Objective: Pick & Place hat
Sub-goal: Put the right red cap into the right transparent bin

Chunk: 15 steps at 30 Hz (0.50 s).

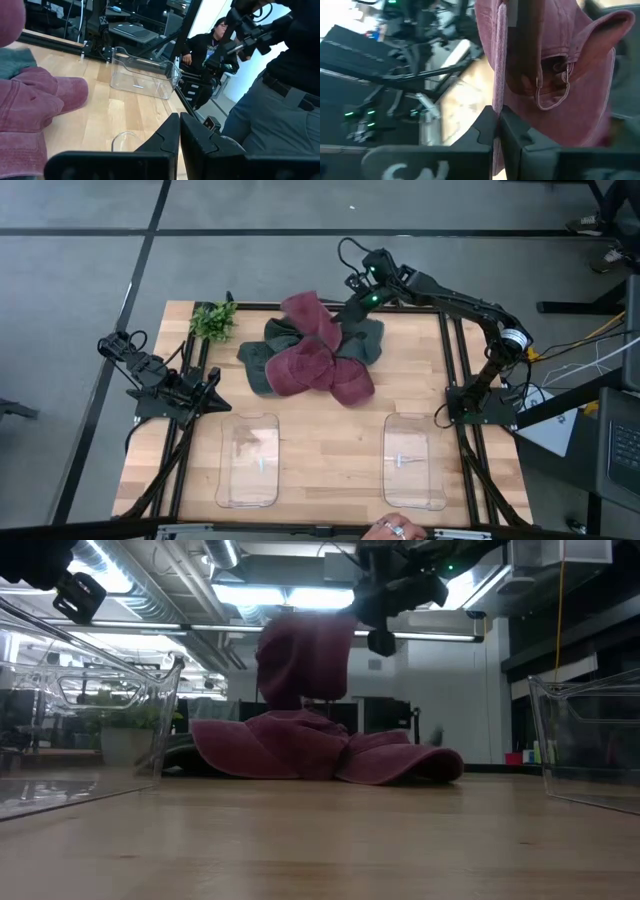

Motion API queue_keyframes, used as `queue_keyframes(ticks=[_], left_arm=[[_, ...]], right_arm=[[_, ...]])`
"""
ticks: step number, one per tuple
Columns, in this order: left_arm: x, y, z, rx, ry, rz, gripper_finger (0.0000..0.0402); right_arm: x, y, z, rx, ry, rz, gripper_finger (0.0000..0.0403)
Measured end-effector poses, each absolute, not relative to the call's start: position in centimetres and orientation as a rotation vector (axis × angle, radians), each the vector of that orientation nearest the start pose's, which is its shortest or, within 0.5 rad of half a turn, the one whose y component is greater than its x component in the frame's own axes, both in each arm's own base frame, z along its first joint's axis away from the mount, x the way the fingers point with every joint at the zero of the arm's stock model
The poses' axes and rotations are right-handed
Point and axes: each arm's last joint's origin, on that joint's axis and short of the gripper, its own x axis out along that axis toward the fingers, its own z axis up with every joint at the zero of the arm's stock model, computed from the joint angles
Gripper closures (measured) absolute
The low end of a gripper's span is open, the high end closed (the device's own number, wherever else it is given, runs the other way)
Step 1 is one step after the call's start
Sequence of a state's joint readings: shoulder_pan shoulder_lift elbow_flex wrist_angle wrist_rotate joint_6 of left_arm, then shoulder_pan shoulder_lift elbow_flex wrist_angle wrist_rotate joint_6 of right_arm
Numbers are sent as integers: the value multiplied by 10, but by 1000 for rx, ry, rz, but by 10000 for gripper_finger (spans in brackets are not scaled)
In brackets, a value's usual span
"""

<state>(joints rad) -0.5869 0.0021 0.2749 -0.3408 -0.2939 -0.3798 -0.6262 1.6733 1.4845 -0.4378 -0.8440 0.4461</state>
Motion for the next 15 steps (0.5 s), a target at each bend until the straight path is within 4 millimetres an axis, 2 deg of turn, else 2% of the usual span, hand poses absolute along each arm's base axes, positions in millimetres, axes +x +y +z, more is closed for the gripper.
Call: queue_keyframes(ticks=[15], left_arm=[[64, -32, 221, -348, 116, -278, 389]], right_arm=[[314, -195, 340, 947, 467, 389, 391]])
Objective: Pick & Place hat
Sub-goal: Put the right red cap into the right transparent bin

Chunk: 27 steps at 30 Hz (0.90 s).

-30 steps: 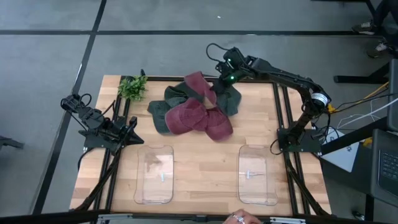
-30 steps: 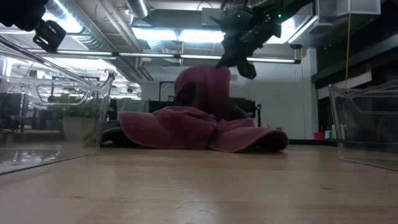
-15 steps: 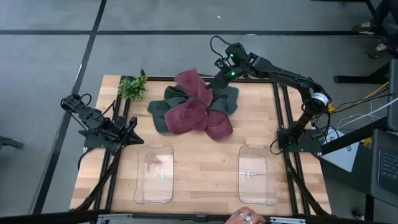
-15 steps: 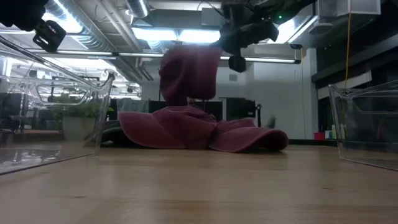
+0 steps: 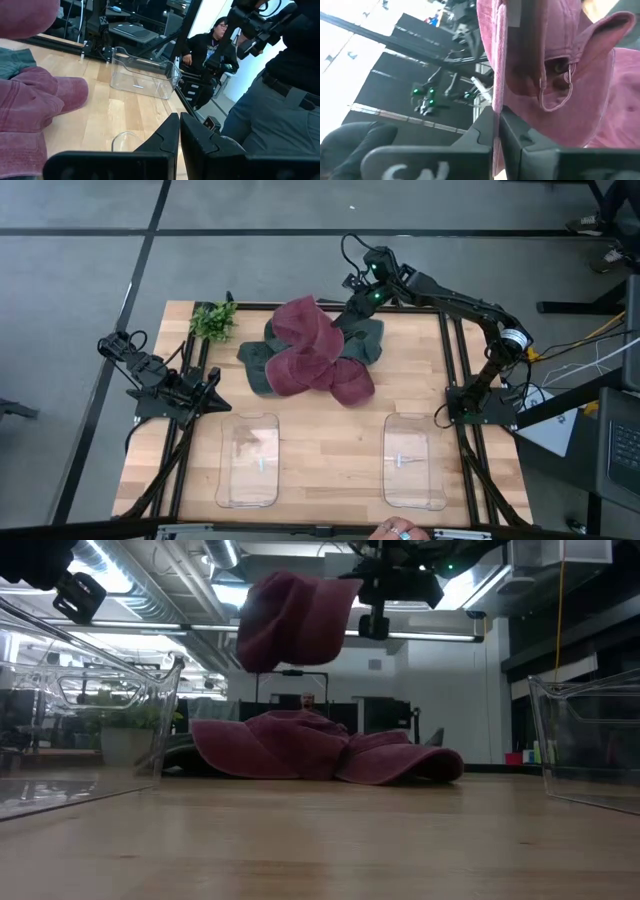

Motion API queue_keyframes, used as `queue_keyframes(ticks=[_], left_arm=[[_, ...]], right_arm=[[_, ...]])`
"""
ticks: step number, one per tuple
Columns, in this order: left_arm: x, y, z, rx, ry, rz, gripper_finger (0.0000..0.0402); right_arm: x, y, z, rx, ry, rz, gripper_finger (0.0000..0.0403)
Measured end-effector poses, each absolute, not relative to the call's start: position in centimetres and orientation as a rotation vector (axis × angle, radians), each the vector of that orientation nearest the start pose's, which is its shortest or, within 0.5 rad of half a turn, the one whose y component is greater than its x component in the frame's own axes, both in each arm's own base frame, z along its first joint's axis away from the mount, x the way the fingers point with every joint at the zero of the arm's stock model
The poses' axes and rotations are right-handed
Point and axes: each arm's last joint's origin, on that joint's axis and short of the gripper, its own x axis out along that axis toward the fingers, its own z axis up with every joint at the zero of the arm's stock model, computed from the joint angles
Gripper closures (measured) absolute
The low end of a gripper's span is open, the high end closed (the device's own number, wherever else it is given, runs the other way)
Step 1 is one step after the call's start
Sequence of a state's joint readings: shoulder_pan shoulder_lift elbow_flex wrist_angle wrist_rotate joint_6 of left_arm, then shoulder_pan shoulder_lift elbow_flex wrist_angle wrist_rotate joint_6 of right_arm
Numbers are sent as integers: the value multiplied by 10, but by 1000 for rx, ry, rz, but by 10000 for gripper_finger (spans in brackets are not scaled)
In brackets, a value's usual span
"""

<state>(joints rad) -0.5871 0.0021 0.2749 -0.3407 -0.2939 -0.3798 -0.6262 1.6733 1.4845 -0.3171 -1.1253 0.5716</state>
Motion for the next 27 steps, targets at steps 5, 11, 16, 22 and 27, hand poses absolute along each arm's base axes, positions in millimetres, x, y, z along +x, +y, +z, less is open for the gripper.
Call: queue_keyframes(ticks=[5, 11, 16, 22, 27], left_arm=[[64, -32, 221, -348, 117, -278, 393], [64, -32, 221, -348, 117, -278, 390], [64, -32, 221, -348, 117, -277, 390], [64, -32, 221, -348, 116, -278, 390], [64, -32, 221, -348, 117, -278, 389]], right_arm=[[316, -192, 343, 926, 455, 432, 391], [316, -181, 354, 887, 437, 492, 391], [313, -171, 362, 875, 439, 511, 391], [305, -157, 375, 853, 436, 537, 391], [298, -139, 390, 824, 434, 611, 391]])
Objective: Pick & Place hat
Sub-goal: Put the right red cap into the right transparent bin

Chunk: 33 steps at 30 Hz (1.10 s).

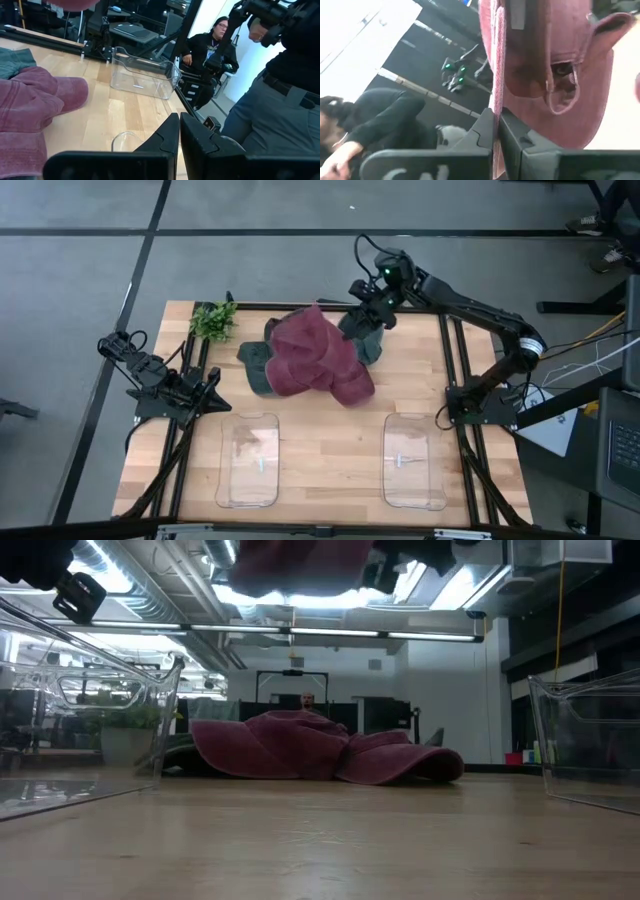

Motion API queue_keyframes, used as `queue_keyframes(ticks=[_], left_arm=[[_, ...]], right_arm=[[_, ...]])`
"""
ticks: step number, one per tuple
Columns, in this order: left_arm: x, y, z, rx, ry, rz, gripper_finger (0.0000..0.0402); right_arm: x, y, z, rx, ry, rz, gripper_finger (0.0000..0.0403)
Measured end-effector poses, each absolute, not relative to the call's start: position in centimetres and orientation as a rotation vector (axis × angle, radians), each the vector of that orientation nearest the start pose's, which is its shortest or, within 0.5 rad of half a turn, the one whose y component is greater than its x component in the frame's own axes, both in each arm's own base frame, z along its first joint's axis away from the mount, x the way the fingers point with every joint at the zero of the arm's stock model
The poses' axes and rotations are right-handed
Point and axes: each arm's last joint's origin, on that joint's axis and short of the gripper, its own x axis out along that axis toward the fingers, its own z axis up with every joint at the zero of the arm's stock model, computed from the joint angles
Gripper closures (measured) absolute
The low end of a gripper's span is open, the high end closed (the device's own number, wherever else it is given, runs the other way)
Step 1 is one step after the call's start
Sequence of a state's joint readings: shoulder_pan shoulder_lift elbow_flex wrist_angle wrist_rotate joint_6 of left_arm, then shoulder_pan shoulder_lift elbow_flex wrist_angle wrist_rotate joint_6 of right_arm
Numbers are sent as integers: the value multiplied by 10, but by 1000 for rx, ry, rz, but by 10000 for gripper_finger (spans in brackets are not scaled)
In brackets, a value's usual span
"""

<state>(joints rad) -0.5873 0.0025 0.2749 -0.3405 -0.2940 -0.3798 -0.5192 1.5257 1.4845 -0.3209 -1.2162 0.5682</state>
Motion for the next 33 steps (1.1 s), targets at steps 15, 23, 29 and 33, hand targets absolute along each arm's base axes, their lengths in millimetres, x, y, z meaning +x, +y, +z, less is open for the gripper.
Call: queue_keyframes(ticks=[15, 23, 29, 33], left_arm=[[64, -32, 221, -348, 117, -278, 389], [64, -32, 221, -348, 117, -277, 388], [64, -32, 221, -348, 117, -277, 392], [64, -32, 221, -348, 117, -278, 393]], right_arm=[[265, -79, 415, 810, 533, 752, 391], [239, -45, 431, 758, 559, 875, 391], [222, -24, 438, 701, 567, 973, 391], [215, -12, 440, 680, 578, 1043, 391]])
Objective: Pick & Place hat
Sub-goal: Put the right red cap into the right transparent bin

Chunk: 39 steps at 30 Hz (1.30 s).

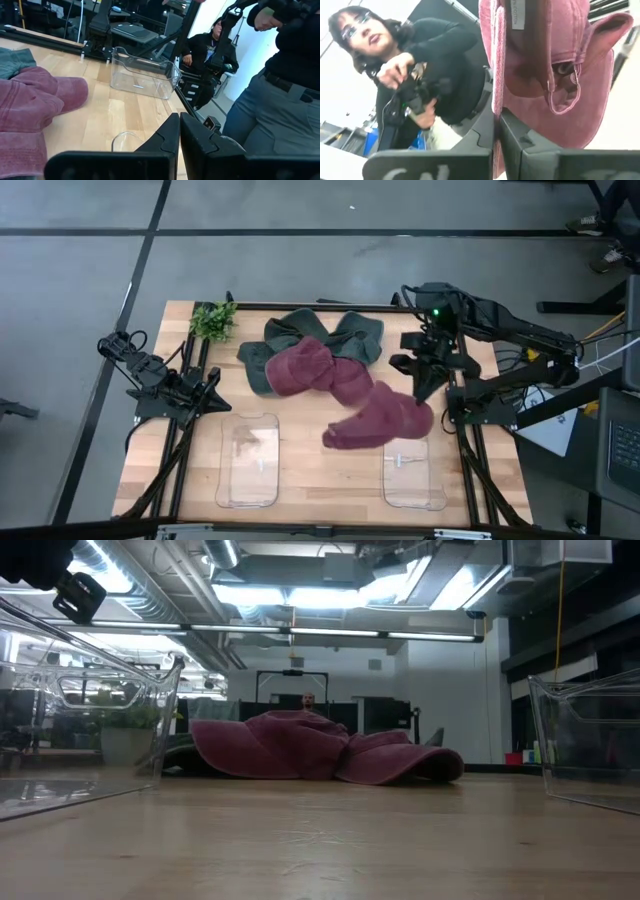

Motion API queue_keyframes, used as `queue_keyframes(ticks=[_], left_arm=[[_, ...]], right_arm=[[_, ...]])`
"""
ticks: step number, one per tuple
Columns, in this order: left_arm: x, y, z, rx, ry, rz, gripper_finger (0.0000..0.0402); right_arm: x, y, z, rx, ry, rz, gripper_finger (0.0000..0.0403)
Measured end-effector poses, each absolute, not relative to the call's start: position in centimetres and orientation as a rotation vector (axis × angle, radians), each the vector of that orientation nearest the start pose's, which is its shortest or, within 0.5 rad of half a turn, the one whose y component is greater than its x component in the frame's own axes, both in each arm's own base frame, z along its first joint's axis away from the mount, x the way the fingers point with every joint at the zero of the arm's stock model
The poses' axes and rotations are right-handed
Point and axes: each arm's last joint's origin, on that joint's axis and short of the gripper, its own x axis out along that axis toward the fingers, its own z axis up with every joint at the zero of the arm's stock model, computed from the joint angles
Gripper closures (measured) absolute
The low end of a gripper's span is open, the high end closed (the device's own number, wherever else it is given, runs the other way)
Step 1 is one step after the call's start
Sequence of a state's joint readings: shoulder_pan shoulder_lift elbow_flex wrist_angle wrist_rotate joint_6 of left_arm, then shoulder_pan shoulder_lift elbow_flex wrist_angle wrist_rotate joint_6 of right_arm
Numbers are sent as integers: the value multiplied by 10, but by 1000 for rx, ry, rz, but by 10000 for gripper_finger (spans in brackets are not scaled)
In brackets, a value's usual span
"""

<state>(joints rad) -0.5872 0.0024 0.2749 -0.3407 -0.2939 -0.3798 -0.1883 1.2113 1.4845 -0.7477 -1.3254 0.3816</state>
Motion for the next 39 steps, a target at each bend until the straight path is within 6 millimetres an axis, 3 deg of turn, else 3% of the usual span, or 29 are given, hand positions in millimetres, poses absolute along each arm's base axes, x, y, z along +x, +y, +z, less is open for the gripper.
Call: queue_keyframes(ticks=[17, 25, 39], left_arm=[[64, -32, 221, -348, 116, -277, 388], [64, -32, 221, -348, 117, -278, 393], [64, -32, 221, -348, 117, -278, 391]], right_arm=[[166, 24, 444, 570, 623, 1239, 391], [146, 34, 440, 422, 608, 1252, 391], [129, 45, 404, 355, 632, 1301, 391]])
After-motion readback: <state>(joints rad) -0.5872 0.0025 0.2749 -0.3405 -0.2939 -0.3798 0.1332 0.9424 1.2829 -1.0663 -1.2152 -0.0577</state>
